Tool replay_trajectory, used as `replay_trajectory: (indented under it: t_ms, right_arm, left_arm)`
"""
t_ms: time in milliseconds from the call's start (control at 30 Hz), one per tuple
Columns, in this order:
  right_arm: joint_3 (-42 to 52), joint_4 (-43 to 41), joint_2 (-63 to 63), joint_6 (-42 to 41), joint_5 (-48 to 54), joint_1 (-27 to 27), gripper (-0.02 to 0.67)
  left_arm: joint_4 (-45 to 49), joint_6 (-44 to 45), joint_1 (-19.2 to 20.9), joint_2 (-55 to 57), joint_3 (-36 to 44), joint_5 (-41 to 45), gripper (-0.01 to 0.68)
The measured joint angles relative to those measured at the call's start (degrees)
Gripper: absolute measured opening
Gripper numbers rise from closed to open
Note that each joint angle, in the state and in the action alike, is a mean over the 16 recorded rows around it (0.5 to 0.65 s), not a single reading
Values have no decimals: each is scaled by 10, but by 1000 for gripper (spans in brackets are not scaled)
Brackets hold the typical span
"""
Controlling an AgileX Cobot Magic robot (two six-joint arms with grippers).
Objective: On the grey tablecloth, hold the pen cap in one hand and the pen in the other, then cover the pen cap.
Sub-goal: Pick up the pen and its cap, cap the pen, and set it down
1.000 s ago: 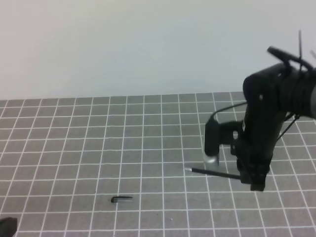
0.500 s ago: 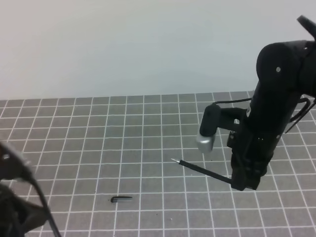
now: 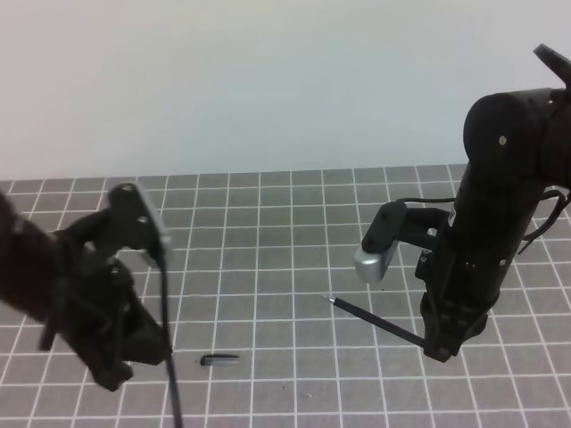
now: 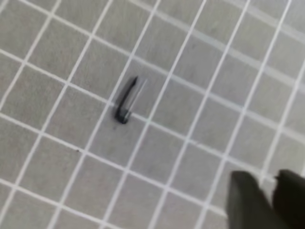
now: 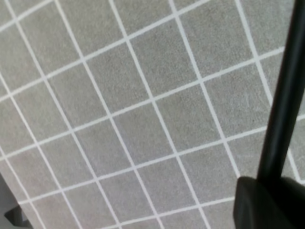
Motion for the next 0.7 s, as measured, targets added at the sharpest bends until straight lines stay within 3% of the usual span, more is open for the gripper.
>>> replay_trajectory:
  t_ms: [367,700]
  right_arm:
    - [4,-3,-1,22,0,0,67]
    - [4,-3,-1,29,0,0,67]
  left_arm:
    - [174,16,-104,147,-56,-80,381]
    - [211,86,-132,196,-58,-171,400]
